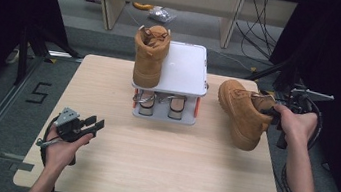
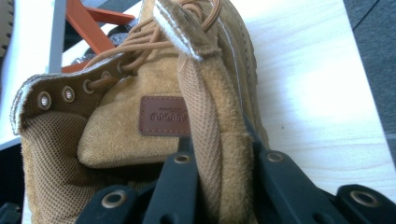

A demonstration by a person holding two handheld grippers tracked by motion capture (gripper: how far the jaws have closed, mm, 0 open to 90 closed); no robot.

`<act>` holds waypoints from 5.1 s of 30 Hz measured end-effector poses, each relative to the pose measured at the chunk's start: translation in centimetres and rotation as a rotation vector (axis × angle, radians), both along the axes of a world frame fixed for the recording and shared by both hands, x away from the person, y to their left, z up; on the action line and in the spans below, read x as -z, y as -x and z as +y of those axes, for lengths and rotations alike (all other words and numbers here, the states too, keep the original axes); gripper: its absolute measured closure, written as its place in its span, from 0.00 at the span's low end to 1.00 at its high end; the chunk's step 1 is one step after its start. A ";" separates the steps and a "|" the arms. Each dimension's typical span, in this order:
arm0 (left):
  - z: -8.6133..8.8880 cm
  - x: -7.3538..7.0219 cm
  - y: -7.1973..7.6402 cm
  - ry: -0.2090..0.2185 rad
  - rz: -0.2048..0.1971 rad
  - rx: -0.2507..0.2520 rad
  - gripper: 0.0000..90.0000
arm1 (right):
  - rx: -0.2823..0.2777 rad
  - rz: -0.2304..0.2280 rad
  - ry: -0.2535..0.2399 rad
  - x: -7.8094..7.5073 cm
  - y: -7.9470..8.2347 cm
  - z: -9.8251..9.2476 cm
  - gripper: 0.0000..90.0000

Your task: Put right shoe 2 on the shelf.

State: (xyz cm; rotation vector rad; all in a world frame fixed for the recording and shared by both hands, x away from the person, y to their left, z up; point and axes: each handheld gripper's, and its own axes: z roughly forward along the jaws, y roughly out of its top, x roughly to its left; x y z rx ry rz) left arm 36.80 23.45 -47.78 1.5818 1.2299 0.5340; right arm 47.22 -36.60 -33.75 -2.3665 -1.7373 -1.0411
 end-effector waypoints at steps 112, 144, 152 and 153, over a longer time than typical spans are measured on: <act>0.8 0.4 0.1 0.000 0.005 -0.020 0.66 | 0.026 -0.220 -0.179 -7.3 -4.9 6.3 0.90; 1.1 0.5 0.3 0.005 0.005 -0.023 0.67 | 0.000 -0.224 -0.211 -8.3 -6.4 10.3 0.90; 1.1 0.6 0.3 0.005 0.006 -0.023 0.67 | -0.009 -0.232 -0.211 -8.6 -6.7 11.4 0.90; 1.1 0.6 0.3 0.005 0.008 -0.023 0.67 | -0.007 -0.228 -0.213 -8.6 -6.8 11.5 0.90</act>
